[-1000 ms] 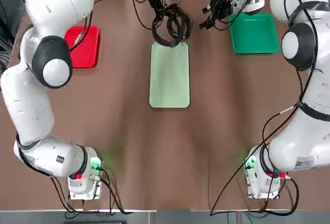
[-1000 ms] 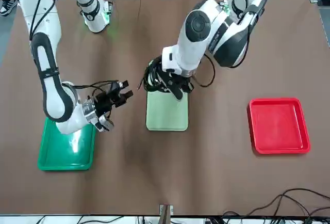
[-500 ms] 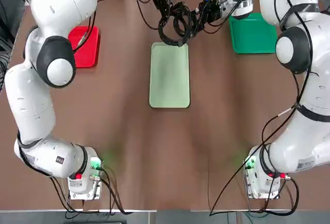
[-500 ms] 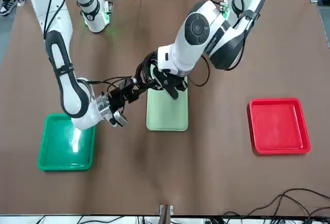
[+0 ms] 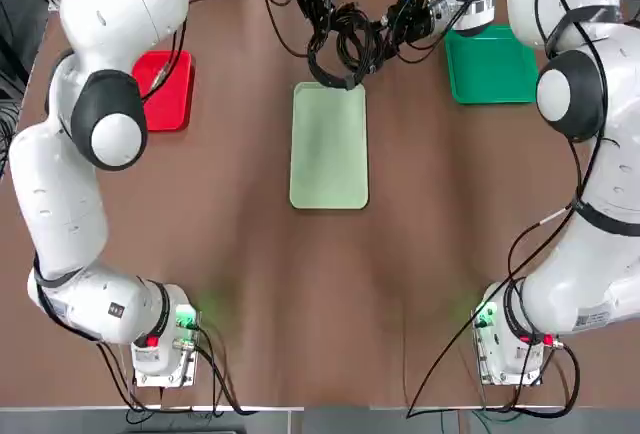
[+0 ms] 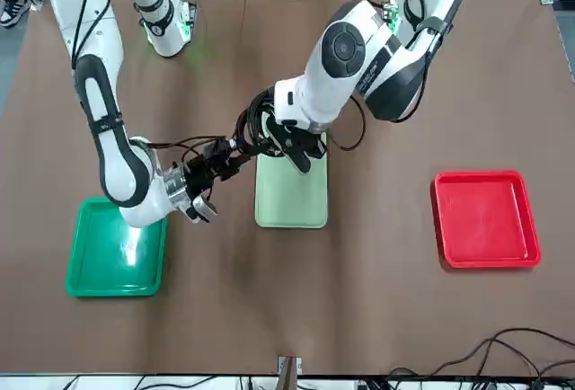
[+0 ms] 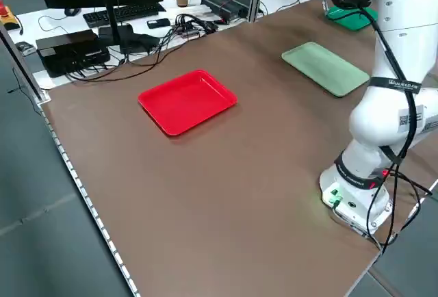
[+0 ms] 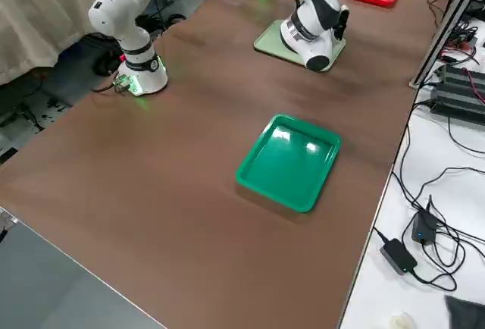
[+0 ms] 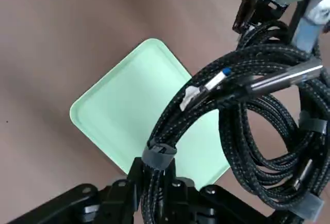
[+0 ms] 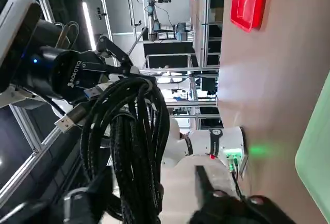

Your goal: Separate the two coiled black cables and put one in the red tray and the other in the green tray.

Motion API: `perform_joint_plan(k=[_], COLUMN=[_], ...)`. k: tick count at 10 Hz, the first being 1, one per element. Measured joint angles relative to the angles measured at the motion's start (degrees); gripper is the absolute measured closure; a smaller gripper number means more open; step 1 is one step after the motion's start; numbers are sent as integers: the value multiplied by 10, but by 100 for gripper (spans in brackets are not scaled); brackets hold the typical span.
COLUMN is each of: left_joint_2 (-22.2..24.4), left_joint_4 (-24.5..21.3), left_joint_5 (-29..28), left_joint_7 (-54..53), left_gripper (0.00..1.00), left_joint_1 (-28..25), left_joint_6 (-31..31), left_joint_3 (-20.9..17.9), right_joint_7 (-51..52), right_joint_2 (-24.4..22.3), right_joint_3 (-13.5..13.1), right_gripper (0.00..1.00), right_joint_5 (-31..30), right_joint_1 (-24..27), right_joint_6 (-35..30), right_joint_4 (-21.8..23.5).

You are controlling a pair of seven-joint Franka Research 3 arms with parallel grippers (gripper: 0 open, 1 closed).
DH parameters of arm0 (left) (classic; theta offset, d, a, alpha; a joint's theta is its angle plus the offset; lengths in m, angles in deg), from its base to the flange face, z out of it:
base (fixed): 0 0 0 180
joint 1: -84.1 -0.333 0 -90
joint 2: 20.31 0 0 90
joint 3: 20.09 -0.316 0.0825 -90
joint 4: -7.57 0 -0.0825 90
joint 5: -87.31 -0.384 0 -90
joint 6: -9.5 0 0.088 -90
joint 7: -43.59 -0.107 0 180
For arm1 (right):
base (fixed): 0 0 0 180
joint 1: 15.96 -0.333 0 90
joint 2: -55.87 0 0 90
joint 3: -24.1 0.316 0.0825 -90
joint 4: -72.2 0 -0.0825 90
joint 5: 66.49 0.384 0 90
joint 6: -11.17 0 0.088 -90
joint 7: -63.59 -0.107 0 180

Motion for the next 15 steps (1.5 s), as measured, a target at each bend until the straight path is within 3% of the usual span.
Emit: perform_joint_plan(k=[5, 6, 8, 9, 12, 15], left_joint_2=[0, 0, 0, 0, 0, 0], left_joint_4=[0, 0, 0, 0, 1, 1], left_joint_5=[0, 0, 0, 0, 1, 1], left_joint_7=[0, 0, 0, 0, 1, 1], left_gripper=[80, 80, 80, 80, 80, 80], left_joint_1=[-1, -1, -2, -2, -1, -4], left_joint_6=[4, 4, 4, 4, 4, 4], left_joint_3=[-1, -1, -1, -1, -1, -3], right_joint_7=[-81, -84, -96, -98, -119, -180], right_joint_2=[-24, -28, -29, -29, -32, -39], right_joint_3=[-1, -2, -2, -2, -4, -10], right_gripper=[27, 35, 70, 81, 81, 81], right_joint_5=[-46, -50, -54, -54, -70, -163], right_joint_1=[0, 0, 0, 0, 1, 37], right_joint_6=[-26, -26, -26, -26, -25, -53], right_joint_4=[2, 3, 3, 4, -1, -50])
